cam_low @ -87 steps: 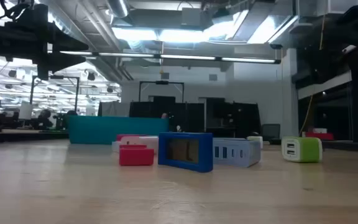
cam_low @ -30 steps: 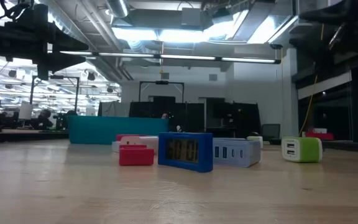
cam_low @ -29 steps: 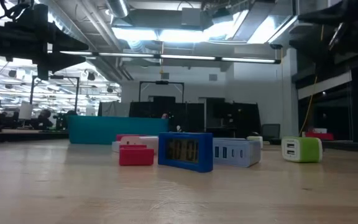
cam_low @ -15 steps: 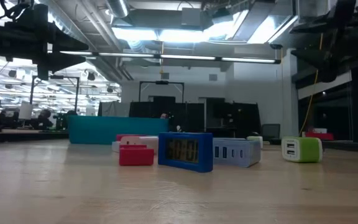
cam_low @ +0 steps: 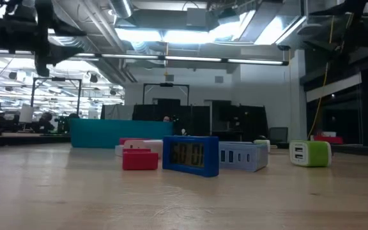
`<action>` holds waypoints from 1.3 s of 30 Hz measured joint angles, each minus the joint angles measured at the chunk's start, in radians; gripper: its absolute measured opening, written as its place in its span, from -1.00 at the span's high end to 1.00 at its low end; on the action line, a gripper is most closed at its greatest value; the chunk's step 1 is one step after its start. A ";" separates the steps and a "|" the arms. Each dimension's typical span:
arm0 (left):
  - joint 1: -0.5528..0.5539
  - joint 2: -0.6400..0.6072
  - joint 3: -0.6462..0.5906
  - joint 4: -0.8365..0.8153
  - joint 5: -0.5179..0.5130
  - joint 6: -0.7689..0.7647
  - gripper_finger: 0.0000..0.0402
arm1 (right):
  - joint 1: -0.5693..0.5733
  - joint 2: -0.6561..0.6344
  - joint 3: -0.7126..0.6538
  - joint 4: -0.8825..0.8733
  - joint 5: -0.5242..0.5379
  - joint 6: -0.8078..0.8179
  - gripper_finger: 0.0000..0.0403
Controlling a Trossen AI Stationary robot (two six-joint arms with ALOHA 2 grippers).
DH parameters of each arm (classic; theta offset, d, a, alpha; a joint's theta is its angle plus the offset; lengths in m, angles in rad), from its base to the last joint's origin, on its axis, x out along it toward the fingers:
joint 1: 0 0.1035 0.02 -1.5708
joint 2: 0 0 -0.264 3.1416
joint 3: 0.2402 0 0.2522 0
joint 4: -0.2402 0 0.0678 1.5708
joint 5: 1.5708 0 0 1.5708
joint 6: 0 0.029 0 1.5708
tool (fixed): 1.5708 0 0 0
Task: Pick & Place Office items
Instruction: Put the red charger adapter into the blue bin
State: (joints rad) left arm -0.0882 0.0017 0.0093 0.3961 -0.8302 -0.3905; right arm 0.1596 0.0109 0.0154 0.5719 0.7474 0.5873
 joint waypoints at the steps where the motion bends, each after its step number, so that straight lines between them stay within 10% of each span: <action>1: 0.003 0.000 0.000 0.026 -0.013 -0.001 -0.04 | 0.000 0.000 0.000 0.005 0.020 -0.001 -0.43; 23: 0.020 0.007 0.000 0.078 -0.312 -0.172 -0.03 | 0.000 0.002 0.000 0.012 0.094 0.098 -0.43; 39: 0.019 0.033 0.016 0.136 0.168 -0.366 -0.03 | 0.000 0.002 0.003 0.136 -0.053 0.134 -0.43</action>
State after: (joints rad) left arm -0.0692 0.0343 0.0255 0.5319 -0.6623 -0.7563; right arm 0.1593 0.0130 0.0183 0.7078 0.6949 0.7213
